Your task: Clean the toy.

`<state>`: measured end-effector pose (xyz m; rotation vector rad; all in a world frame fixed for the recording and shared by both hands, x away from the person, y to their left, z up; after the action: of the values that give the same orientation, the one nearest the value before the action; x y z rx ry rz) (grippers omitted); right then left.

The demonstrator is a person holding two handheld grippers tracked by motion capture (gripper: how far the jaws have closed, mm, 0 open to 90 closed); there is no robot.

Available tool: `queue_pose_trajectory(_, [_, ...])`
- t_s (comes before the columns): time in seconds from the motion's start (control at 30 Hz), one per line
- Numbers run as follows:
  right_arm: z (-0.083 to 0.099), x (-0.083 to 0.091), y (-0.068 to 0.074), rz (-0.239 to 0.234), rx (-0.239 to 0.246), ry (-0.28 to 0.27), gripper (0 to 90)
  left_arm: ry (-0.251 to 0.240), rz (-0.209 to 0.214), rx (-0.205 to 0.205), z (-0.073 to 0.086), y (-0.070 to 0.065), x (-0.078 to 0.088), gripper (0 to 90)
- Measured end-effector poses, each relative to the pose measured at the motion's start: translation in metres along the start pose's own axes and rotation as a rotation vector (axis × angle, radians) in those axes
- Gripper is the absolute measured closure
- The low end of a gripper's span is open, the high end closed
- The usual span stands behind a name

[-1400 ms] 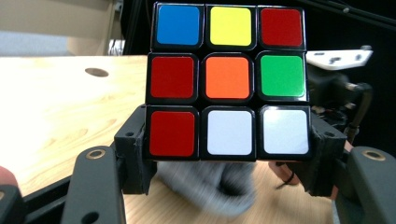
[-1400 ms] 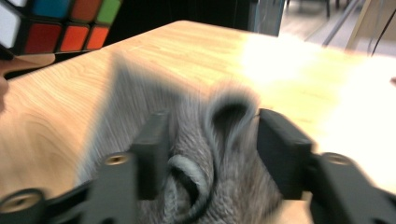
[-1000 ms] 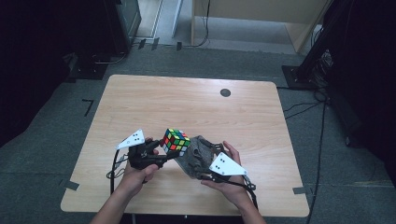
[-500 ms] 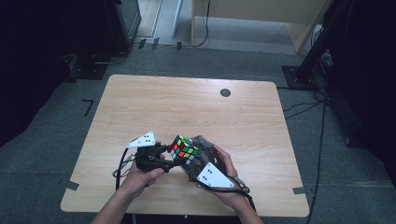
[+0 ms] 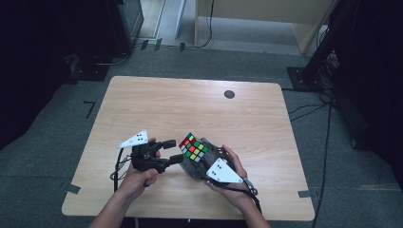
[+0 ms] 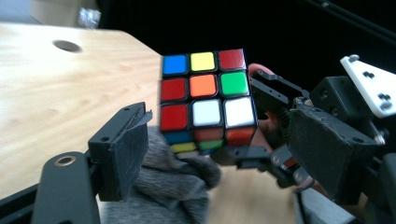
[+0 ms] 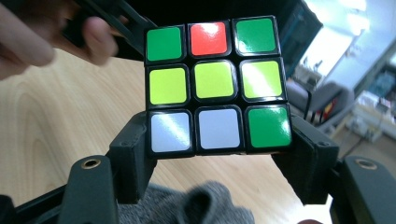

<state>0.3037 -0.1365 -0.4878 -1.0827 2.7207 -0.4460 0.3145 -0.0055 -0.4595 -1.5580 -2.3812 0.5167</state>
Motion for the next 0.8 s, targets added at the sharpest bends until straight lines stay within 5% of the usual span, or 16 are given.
queue_pose_trajectory(0.2, [0.001, 0.005, -0.020, 0.048, -0.176, 0.017, 34.1, 0.059, -0.112, -0.169, 0.013, 0.015, 0.001, 19.5])
queue_pose_trajectory(0.47, [-0.016, 0.005, -0.015, 0.038, -0.377, 0.028, 34.0, 0.144, -0.198, -0.499, 0.036, 0.010, -0.010, 19.2])
queue_pose_trajectory(0.63, [-0.023, 0.002, 0.000, -0.012, -0.493, 0.065, 34.1, 0.142, -0.247, -0.598, 0.039, 0.010, -0.013, 18.9])
queue_pose_trajectory(0.8, [-0.026, -0.001, 0.010, -0.038, -0.553, 0.101, 34.1, 0.133, -0.235, -0.684, 0.040, 0.003, -0.014, 19.0])
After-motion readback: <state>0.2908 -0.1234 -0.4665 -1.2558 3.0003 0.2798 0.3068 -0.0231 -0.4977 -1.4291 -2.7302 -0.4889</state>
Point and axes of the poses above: each handheld gripper's, and its own axes: x roughly backward along the jaws, z roughly out of its underside, y roughly to its left, the point moved 9 cm from there along -x, roughly forward along the jaws, and after that the axes turned 12 degrees about -y, right-handed, at the moved point
